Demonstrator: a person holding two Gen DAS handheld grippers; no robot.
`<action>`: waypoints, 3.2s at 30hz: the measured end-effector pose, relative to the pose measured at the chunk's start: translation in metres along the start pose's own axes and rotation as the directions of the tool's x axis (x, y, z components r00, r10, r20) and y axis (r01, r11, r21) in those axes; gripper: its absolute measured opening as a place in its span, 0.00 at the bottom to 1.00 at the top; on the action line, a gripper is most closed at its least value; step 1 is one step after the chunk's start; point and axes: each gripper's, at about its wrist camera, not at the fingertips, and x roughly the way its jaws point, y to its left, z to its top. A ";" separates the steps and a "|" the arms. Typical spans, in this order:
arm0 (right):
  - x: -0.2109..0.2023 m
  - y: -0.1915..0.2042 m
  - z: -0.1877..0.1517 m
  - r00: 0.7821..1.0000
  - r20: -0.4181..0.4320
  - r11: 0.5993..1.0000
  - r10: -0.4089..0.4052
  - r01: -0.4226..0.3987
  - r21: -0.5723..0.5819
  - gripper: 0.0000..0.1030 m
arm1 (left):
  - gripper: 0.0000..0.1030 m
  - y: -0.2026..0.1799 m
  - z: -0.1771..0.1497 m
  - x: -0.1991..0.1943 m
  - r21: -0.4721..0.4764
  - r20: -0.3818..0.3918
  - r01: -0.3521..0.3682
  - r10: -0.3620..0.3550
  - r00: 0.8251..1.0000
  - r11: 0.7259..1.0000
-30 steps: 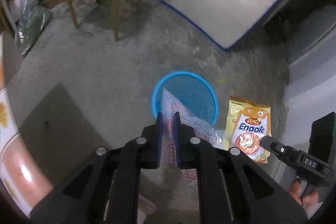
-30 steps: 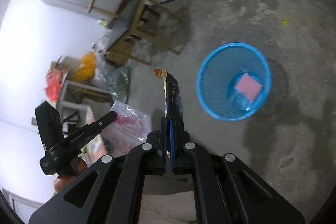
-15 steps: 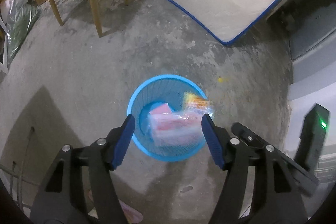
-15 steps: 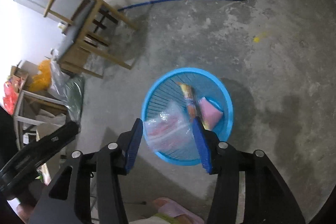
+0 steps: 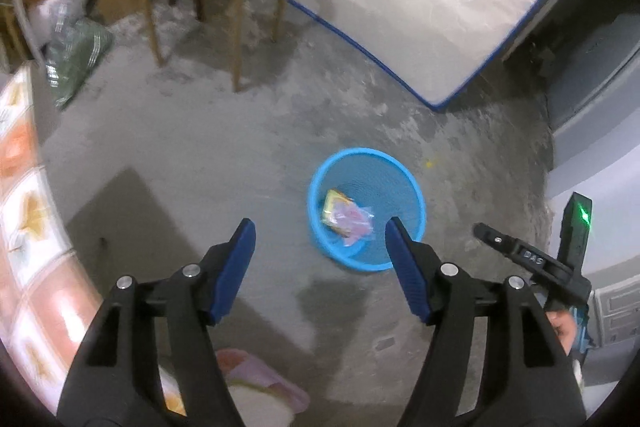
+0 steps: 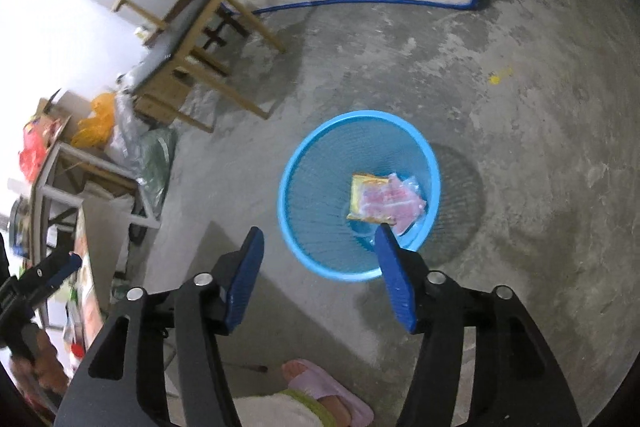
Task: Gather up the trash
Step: 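Carry both wrappers over the blue wastebasket and open both tools, then move both tools back over the table toward the red wrapper, then grasp the red wrapper with the right tool while the left tool grasps the white glove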
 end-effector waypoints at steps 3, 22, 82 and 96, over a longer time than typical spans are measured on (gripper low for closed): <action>-0.021 0.025 -0.017 0.999 -0.007 0.997 0.050 -0.051 -0.059 0.64 | 0.66 0.034 -0.015 -0.059 -0.035 0.058 -0.004 0.006 0.998 0.999; -0.010 0.301 -0.181 0.688 -0.576 0.736 0.442 -0.645 -0.205 0.69 | 0.76 0.253 -0.235 -0.330 -0.552 0.346 -0.066 0.301 0.889 0.831; 0.073 0.439 -0.287 0.744 -0.613 0.688 0.264 -0.591 -0.421 0.12 | 0.10 0.474 -0.284 -0.288 -0.696 0.142 -0.128 0.310 0.940 0.706; 0.052 0.437 -0.270 0.766 -0.569 0.683 0.300 -0.589 -0.432 0.10 | 0.01 0.444 -0.284 -0.329 -0.662 0.244 -0.154 0.405 0.881 0.733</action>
